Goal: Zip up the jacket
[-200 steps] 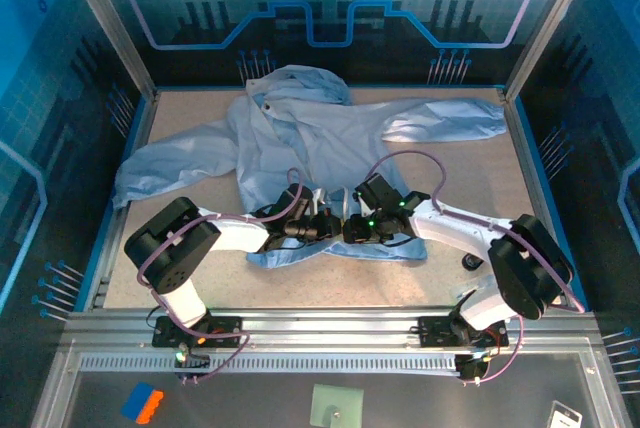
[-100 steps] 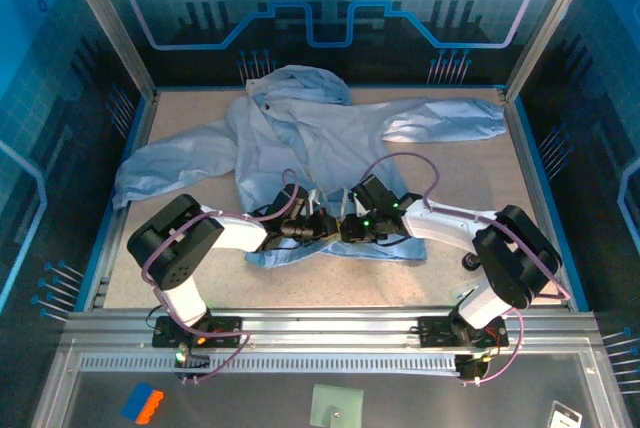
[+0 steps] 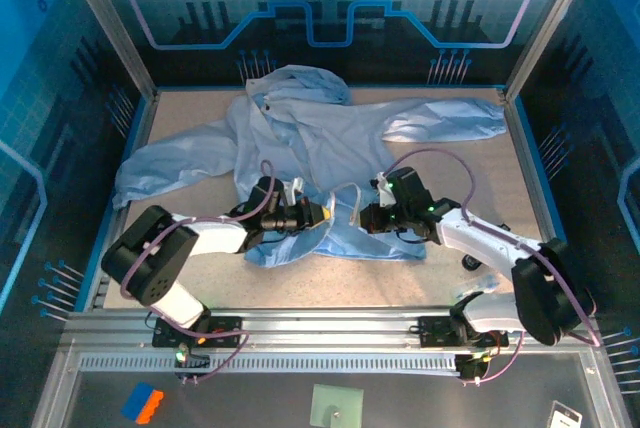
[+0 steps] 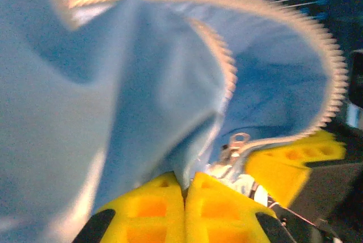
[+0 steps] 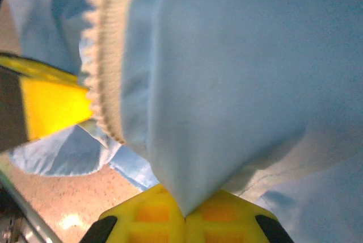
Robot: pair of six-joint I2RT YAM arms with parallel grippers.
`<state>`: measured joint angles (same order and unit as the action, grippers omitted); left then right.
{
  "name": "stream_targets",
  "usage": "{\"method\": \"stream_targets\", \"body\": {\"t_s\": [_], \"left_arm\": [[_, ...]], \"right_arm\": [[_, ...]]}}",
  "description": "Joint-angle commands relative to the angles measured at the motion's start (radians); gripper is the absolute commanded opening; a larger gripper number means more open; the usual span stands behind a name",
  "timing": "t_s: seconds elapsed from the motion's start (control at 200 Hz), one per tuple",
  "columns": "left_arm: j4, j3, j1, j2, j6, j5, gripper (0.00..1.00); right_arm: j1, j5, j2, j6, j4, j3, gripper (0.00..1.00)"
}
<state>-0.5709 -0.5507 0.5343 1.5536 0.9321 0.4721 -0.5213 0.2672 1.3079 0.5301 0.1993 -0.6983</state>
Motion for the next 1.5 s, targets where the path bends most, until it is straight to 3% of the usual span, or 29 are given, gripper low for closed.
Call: {"method": "stream_targets", "body": {"t_s": [0.0, 0.21, 0.35, 0.72, 1.116, 1.356, 1.496], "left_arm": [[-0.014, 0.025, -0.023, -0.114, -0.12, 0.069, 0.0], [0.115, 0.012, -0.043, -0.281, -0.279, 0.095, 0.0], [0.061, 0.051, -0.044, -0.356, -0.335, 0.103, 0.0], [0.174, 0.025, -0.022, -0.439, -0.396, 0.047, 0.0], [0.531, -0.101, 0.168, -0.49, -0.622, -0.108, 0.0], [0.761, -0.106, 0.186, -0.589, -0.73, -0.208, 0.0], [0.726, -0.078, 0.171, -0.682, -0.725, -0.24, 0.0]], "right_arm": [[0.02, 0.145, -0.034, -0.161, 0.036, -0.059, 0.0], [0.024, 0.334, -0.054, -0.353, 0.104, -0.16, 0.0], [0.023, 0.434, -0.057, -0.451, 0.128, -0.209, 0.0], [0.015, 0.35, -0.107, -0.566, 0.138, -0.2, 0.0], [-0.024, 0.203, -0.045, -0.635, 0.233, -0.293, 0.0], [-0.024, 0.2, -0.038, -0.643, 0.236, -0.304, 0.0], [-0.023, 0.26, -0.045, -0.647, 0.224, -0.295, 0.0]]}}
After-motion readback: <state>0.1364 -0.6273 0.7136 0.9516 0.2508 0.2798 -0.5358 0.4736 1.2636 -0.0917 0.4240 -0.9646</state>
